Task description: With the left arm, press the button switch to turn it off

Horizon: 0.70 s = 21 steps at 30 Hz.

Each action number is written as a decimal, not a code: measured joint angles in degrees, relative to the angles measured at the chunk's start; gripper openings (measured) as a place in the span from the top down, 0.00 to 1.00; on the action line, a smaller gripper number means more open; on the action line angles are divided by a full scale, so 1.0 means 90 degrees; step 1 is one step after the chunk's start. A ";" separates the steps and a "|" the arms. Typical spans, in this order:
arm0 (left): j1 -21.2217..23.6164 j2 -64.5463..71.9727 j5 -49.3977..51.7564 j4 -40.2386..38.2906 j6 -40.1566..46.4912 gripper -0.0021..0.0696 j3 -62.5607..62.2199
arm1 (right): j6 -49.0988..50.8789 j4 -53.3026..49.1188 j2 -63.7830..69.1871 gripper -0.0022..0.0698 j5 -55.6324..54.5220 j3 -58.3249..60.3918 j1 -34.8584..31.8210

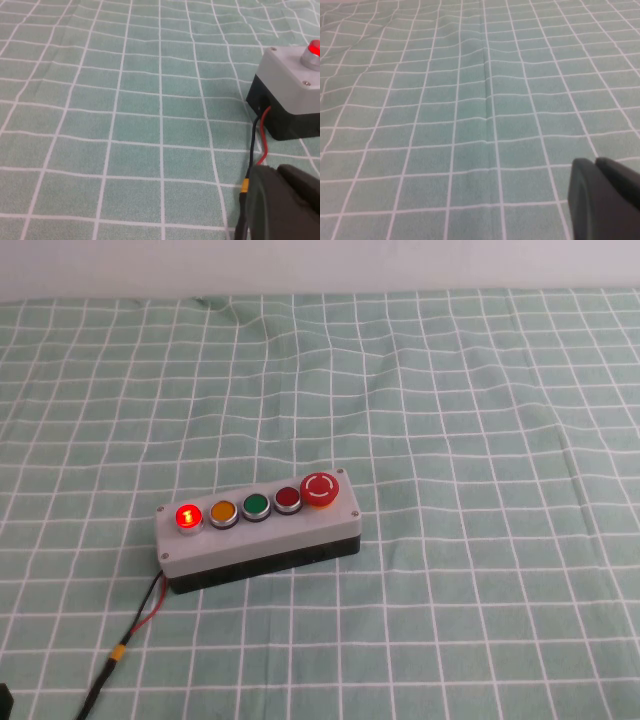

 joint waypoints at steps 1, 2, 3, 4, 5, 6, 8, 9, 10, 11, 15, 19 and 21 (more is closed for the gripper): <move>0.0000 0.0000 0.0000 0.0000 0.0000 0.98 0.0000 | 0.0000 0.0000 0.0000 0.99 0.0000 0.0000 0.0000; 0.0000 0.0000 0.0000 0.0013 0.0005 0.98 0.0000 | 0.0000 0.0000 0.0000 0.99 0.0000 0.0000 0.0000; 0.0000 0.0000 0.0000 0.0013 0.0028 0.98 0.0000 | 0.0000 0.0000 0.0000 0.99 0.0000 0.0000 0.0000; 0.0000 0.0000 0.0000 0.0026 0.0046 0.98 0.0000 | 0.0000 0.0000 0.0000 0.99 0.0000 0.0000 0.0000; 0.0000 0.0000 0.0000 0.0026 0.0063 0.98 0.0000 | 0.0000 0.0000 0.0000 0.99 0.0000 0.0000 0.0000; 0.0000 0.0000 0.0004 0.0026 0.0072 0.98 0.0000 | 0.0000 0.0000 0.0000 0.99 0.0000 0.0000 0.0000; 0.0000 0.0000 0.0004 0.0026 0.0072 0.98 0.0000 | 0.0000 0.0000 0.0000 0.99 0.0000 0.0000 0.0000; 0.0000 0.0000 0.0004 0.0026 0.0072 0.98 0.0000 | 0.0000 0.0000 0.0000 0.99 0.0000 0.0000 0.0000; 0.0000 0.0000 0.0004 0.0026 0.0072 0.98 0.0000 | 0.0000 0.0000 0.0000 0.99 0.0000 0.0000 0.0000; 0.0000 0.0000 0.0004 0.0026 0.0078 0.98 0.0000 | 0.0000 0.0000 0.0000 0.99 0.0000 0.0000 0.0000; 0.0000 0.0000 0.0004 0.0049 0.0087 0.98 0.0000 | 0.0000 0.0000 0.0000 0.99 0.0000 0.0000 0.0000; 0.0000 0.0000 0.0004 0.0049 0.0087 0.98 0.0000 | 0.0000 0.0000 0.0000 0.99 0.0000 0.0000 0.0000; 0.0000 0.0000 0.0004 0.0049 0.0087 0.98 0.0000 | 0.0000 0.0000 0.0000 0.99 0.0000 0.0000 0.0000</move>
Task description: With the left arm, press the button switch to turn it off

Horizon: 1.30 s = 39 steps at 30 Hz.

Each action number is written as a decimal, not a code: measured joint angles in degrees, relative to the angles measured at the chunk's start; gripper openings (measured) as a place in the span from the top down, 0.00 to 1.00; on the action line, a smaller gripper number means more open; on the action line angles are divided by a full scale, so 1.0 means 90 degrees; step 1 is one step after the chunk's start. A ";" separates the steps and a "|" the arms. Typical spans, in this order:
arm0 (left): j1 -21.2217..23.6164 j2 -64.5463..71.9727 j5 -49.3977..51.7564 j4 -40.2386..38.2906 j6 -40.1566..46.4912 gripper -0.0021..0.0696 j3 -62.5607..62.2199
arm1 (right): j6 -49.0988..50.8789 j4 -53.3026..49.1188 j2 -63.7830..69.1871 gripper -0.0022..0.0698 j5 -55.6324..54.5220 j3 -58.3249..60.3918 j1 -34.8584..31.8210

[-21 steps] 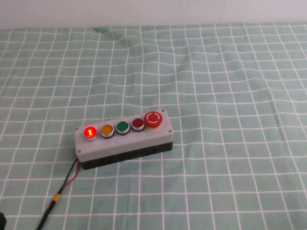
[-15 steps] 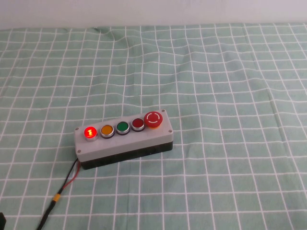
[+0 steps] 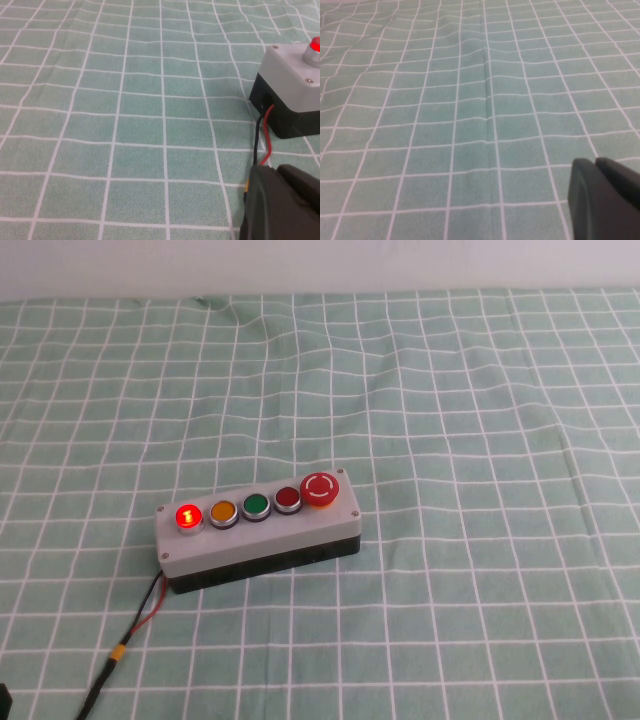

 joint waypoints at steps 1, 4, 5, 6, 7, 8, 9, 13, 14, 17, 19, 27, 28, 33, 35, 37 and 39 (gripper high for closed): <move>0.0000 0.0000 0.0000 0.0000 0.0006 0.98 0.0000 | 0.0000 0.0000 0.0000 0.99 0.0000 0.0000 0.0000; 0.0000 0.0000 0.0000 0.0000 0.0006 0.98 0.0000 | 0.0000 0.0000 0.0000 0.99 0.0000 0.0000 0.0000; 0.0000 0.0000 0.0000 0.0000 0.0006 0.98 0.0000 | 0.0000 0.0000 0.0000 0.99 0.0000 0.0000 0.0000; 0.0000 0.0000 0.0000 0.0000 0.0006 0.98 0.0000 | 0.0000 0.0000 0.0000 0.99 0.0000 0.0000 0.0000; 0.0000 0.0000 0.0000 0.0000 0.0006 0.98 0.0000 | 0.0000 0.0000 0.0000 0.99 0.0000 0.0000 0.0000; 0.0000 0.0000 -0.0013 0.0000 0.0006 0.98 0.0000 | 0.0000 0.0000 0.0000 0.99 0.0000 0.0000 0.0000; 0.0000 0.0000 -0.0048 0.0000 0.0006 0.98 0.0000 | 0.0000 0.0000 0.0000 0.99 0.0000 0.0000 0.0000; 0.0000 0.0000 -0.0644 0.0000 0.0006 0.98 0.0000 | 0.0000 0.0000 0.0000 0.99 0.0000 0.0000 0.0000; 0.0000 0.0000 -0.0925 0.0000 0.0006 0.98 0.0000 | 0.0000 0.0000 0.0000 0.99 0.0000 0.0000 0.0000; 0.0000 0.0000 -0.1979 0.0000 0.0006 0.98 0.0000 | 0.0000 0.0000 0.0000 0.99 0.0000 0.0000 0.0000; 0.0000 0.0000 -0.2875 0.0000 0.0006 0.98 0.0000 | 0.0000 0.0000 0.0000 0.99 0.0000 0.0000 0.0000; 0.0000 0.0000 -0.6415 0.0038 0.0006 0.98 0.0000 | 0.0000 0.0000 0.0000 0.99 0.0000 0.0000 0.0000; 0.0000 0.0000 -0.6676 0.0051 0.0006 0.98 0.0000 | 0.0000 0.0000 0.0000 0.99 0.0000 0.0000 0.0000; 0.0000 -0.0025 -0.7135 0.0051 0.0006 0.98 0.0000 | 0.0000 0.0000 0.0000 0.99 0.0000 0.0000 0.0000; 0.0000 -0.0025 -0.7205 0.0051 0.0016 0.98 0.0000 | 0.0000 0.0000 0.0000 0.99 0.0000 0.0000 0.0000; 0.0000 -0.0025 -0.7380 0.0006 0.0016 0.98 0.0000 | 0.0000 0.0000 0.0000 0.99 0.0000 0.0000 0.0000; 0.0000 -0.0025 -0.7520 0.0006 0.0023 0.98 0.0000 | 0.0000 0.0000 0.0000 0.99 0.0000 0.0000 0.0000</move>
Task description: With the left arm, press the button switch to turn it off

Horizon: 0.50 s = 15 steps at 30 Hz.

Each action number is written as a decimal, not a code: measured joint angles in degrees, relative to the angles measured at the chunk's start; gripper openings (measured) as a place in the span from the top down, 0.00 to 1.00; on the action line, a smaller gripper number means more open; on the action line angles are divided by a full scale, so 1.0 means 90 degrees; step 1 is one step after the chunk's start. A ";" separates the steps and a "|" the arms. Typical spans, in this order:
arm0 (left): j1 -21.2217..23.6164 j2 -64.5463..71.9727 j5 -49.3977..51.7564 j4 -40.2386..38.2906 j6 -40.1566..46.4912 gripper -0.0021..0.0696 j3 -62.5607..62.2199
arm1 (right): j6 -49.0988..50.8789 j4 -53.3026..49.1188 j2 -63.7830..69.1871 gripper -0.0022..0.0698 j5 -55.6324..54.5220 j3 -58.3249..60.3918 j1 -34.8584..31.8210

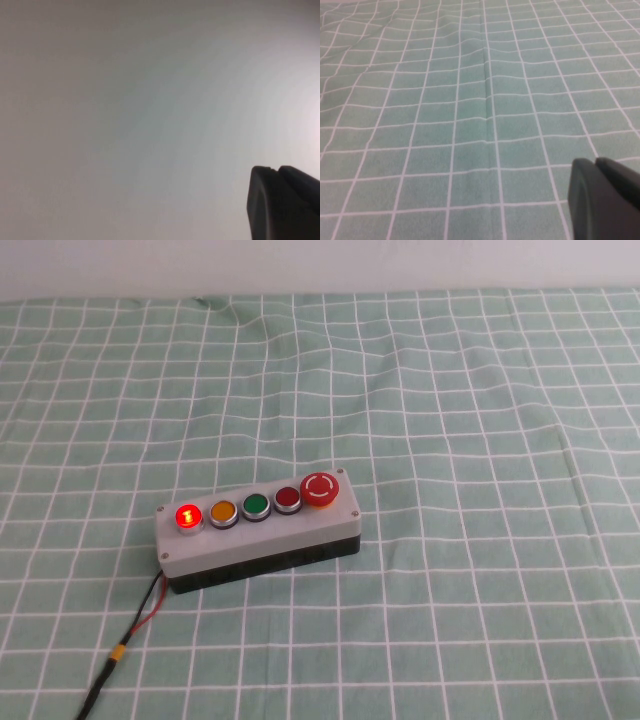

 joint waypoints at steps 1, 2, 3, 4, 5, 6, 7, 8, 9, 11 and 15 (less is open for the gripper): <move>0.0000 0.0000 0.0000 0.0017 0.0000 0.98 -0.0063 | 0.0000 0.0000 0.0000 0.99 0.0000 0.0000 0.0000; 0.0000 0.0000 0.0061 0.0016 0.0000 0.98 -0.0175 | 0.0000 0.0000 0.0000 0.99 0.0000 0.0000 0.0000; 0.0000 0.0000 0.0150 0.0016 0.0000 0.98 -0.0304 | 0.0000 0.0000 0.0000 0.99 0.0000 0.0000 0.0000; 0.0000 0.0000 0.0291 0.0016 0.0009 0.98 -0.0514 | 0.0000 0.0000 0.0000 0.99 0.0000 0.0000 0.0000; 0.0000 0.0000 0.0497 0.0016 -0.0005 0.98 -0.0768 | 0.0000 0.0000 0.0000 0.99 0.0000 0.0000 0.0000; 0.0000 0.0000 0.0730 0.0016 -0.0056 0.98 -0.0994 | 0.0000 0.0000 0.0000 0.99 0.0000 0.0000 0.0000; 0.0000 0.0000 0.1087 0.0016 -0.0143 0.98 -0.1305 | 0.0000 0.0000 0.0000 0.99 0.0000 0.0000 0.0000; 0.0000 0.0000 0.1518 0.0016 -0.0240 0.98 -0.1631 | 0.0000 0.0000 0.0000 0.99 0.0000 0.0000 0.0000; 0.0000 0.0000 0.1895 0.0016 -0.0308 0.98 -0.1970 | 0.0000 0.0000 0.0000 0.99 0.0000 0.0000 0.0000; 0.0000 0.0062 0.2883 0.0004 -0.0454 0.98 -0.2640 | 0.0000 0.0000 0.0000 0.99 0.0000 0.0000 0.0000; 0.0000 0.0604 0.4806 -0.0007 -0.0561 0.98 -0.3773 | 0.0000 0.0000 0.0000 0.99 0.0000 0.0000 0.0000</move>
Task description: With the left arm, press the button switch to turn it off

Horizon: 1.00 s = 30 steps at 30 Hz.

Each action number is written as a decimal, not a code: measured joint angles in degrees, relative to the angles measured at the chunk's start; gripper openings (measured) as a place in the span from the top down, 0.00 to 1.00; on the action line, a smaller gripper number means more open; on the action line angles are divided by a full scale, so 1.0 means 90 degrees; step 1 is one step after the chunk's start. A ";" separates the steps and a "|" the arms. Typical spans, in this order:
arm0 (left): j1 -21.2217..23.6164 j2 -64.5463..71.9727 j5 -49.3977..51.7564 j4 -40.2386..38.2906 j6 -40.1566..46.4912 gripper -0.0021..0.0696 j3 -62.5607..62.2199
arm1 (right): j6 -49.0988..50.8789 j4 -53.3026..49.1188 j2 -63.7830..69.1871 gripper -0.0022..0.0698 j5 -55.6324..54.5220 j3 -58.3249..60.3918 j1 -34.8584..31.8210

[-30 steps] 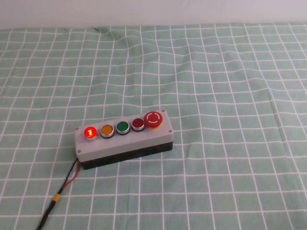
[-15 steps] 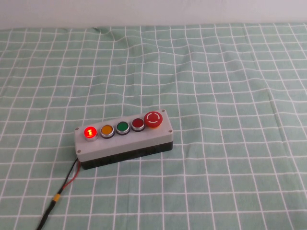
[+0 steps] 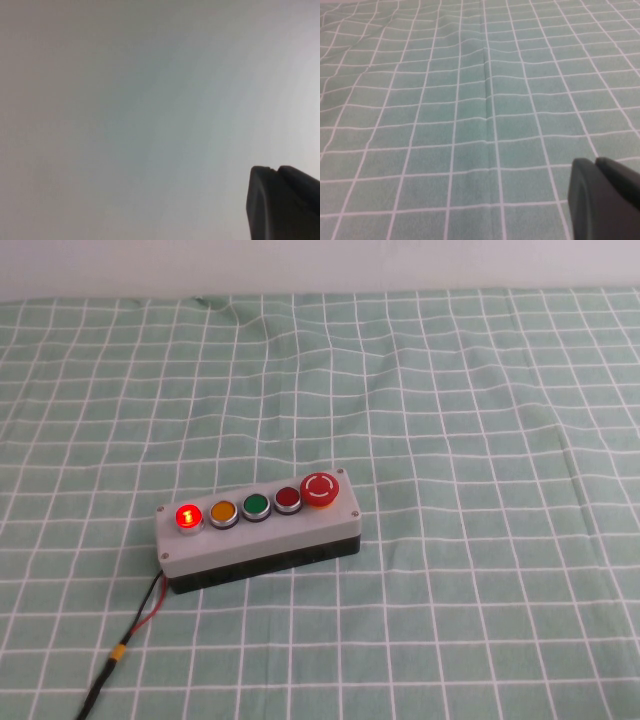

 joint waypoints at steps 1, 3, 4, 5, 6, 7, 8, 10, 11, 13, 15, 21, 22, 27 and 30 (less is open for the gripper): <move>0.0000 0.0209 0.0490 -0.0016 -0.0027 0.98 -0.0279 | 0.0000 0.0000 0.0000 0.99 0.0000 0.0000 0.0000; 0.0000 0.0668 0.1422 -0.0176 -0.0070 0.98 -0.0778 | 0.0000 0.0000 0.0000 0.99 0.0000 0.0000 0.0000; 0.0000 0.0868 0.1773 -0.0300 -0.0068 0.98 -0.1009 | 0.0000 0.0000 0.0000 0.99 0.0000 0.0000 0.0000; 0.0000 0.1122 0.2192 -0.0456 -0.0068 0.98 -0.1225 | 0.0000 0.0000 0.0000 0.99 0.0000 0.0000 0.0000; 0.0000 0.1382 0.2573 -0.0613 -0.0003 0.98 -0.1428 | 0.0000 0.0000 0.0000 0.99 0.0000 0.0000 0.0000; 0.0000 0.1585 0.2844 -0.0753 0.0089 0.98 -0.1573 | 0.0000 0.0000 0.0000 0.99 0.0000 0.0000 0.0000; 0.0000 0.1826 0.3128 -0.0921 0.0228 0.98 -0.1740 | 0.0000 0.0000 0.0000 0.99 0.0000 0.0000 0.0000; 0.0000 0.2238 0.3437 -0.1173 0.0506 0.98 -0.1978 | 0.0000 0.0000 0.0000 0.99 0.0000 0.0000 0.0000; 0.0000 0.2398 0.3436 -0.1297 0.0602 0.98 -0.2071 | 0.0000 0.0000 0.0000 0.99 0.0000 0.0000 0.0000; 0.0000 0.2606 0.3163 -0.1523 0.0713 0.98 -0.2152 | 0.0000 0.0000 0.0000 0.99 0.0000 0.0000 0.0000; 0.0000 0.2725 0.2821 -0.1714 0.0754 0.98 -0.2178 | 0.0000 0.0000 0.0000 0.99 0.0000 0.0000 0.0000; 0.0000 0.2779 0.2121 -0.1953 0.0764 0.98 -0.2189 | 0.0000 0.0000 0.0000 0.99 0.0000 0.0000 0.0000; 0.0000 0.2812 0.1994 -0.1965 0.0750 0.98 -0.2189 | 0.0000 0.0000 0.0000 0.99 0.0000 0.0000 0.0000; 0.0000 0.3065 0.1705 -0.1994 0.0725 0.98 -0.2189 | 0.0000 0.0000 0.0000 0.99 0.0000 0.0000 0.0000; 0.0000 0.3331 0.2108 -0.1994 0.0741 0.98 -0.2189 | 0.0000 0.0000 0.0000 0.99 0.0000 0.0000 0.0000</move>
